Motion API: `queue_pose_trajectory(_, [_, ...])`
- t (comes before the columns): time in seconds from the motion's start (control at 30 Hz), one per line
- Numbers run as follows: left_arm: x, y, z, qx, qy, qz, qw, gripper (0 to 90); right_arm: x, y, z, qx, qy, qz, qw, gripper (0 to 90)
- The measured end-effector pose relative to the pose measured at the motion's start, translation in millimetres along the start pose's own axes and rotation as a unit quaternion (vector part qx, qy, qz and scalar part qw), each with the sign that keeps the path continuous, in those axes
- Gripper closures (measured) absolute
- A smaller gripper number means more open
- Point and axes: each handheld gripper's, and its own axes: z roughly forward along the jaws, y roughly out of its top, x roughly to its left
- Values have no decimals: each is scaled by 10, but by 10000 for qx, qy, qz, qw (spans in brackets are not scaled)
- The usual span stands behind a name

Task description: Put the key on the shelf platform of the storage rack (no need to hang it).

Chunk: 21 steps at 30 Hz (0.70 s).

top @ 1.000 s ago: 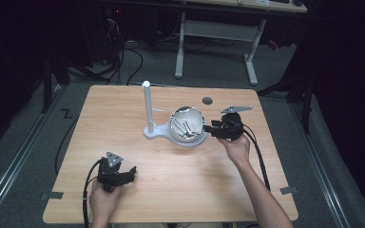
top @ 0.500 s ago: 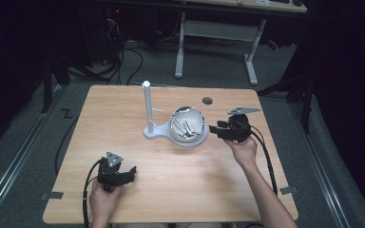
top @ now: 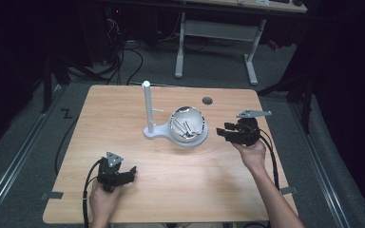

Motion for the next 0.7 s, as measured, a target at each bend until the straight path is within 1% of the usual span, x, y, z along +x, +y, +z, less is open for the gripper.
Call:
queue_pose_trajectory(0.03, [0,0,0,2,-1,2,10000,210,4,-8,-44,12,-18,15,10000,523])
queue_pose_trajectory(0.2, [0,0,0,0,1,1,10000,210,0,-31,-113,-55,-21,-18,10000,523])
queue_pose_trajectory(0.27, [-1,0,1,-1,3,3,10000,209,-3,-63,-135,-103,32,40,9999,519])
queue_pose_trajectory(0.37, [-2,0,1,0,6,5,10000,208,-5,-125,-163,-12,7,31,10000,517])
queue_pose_trajectory(0.5, [-3,0,1,-1,9,5,10000,208,-19,-190,-229,-97,3,54,9999,516])
queue_pose_trajectory(0.63, [-3,0,1,5,9,8,10000,207,-32,-250,-299,-125,-3,95,9999,513])
queue_pose_trajectory(0.7, [-3,0,1,0,10,7,10000,207,-28,-269,-343,-225,42,137,9996,514])
